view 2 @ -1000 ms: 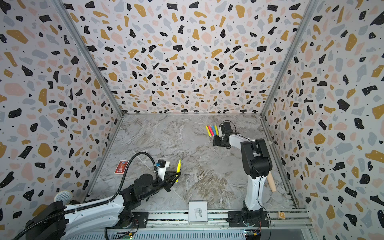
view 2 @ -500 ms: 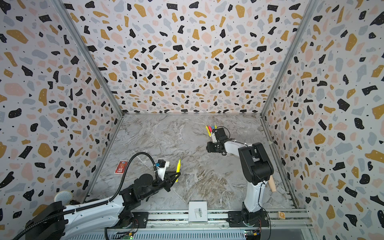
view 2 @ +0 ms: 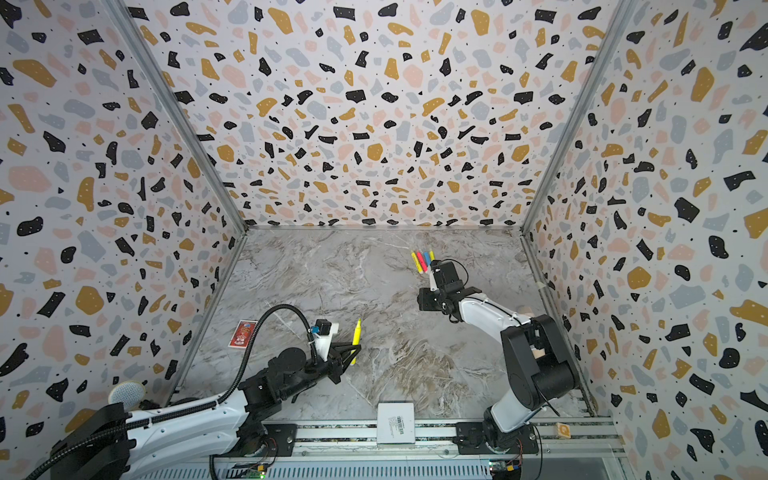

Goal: Insert the pens into the pen caps
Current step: 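Lower the right gripper and close it on the clear cap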

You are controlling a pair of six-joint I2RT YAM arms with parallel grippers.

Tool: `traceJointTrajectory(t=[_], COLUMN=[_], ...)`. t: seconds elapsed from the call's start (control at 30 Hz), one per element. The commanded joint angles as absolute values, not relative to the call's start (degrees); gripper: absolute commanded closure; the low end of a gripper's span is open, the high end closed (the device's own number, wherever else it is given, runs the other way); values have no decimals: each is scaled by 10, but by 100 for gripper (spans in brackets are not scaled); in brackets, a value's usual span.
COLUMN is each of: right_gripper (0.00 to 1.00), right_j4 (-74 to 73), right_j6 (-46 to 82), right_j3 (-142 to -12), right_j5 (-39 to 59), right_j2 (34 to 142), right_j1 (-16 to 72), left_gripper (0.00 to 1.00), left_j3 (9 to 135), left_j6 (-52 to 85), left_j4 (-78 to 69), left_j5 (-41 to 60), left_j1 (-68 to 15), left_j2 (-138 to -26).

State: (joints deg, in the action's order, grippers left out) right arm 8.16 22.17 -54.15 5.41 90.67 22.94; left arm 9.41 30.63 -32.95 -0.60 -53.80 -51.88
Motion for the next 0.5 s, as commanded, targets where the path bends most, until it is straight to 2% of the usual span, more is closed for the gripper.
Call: traceJointTrajectory(t=[0.0, 0.1, 0.47], right_gripper=[54, 56, 55], right_j4=[145, 157, 159], right_j6=[248, 257, 271], right_j3=[-584, -597, -637], right_j5=[-15, -28, -22], right_j2=[910, 932, 1015], right_j1=[225, 223, 219], left_gripper=[100, 100, 100], left_j3=[108, 107, 108], left_j6=[293, 293, 291], left_j4=[-337, -333, -328], left_j5=[-15, -17, -20], left_j1=[-540, -540, -540], left_j2=[-514, -510, -511])
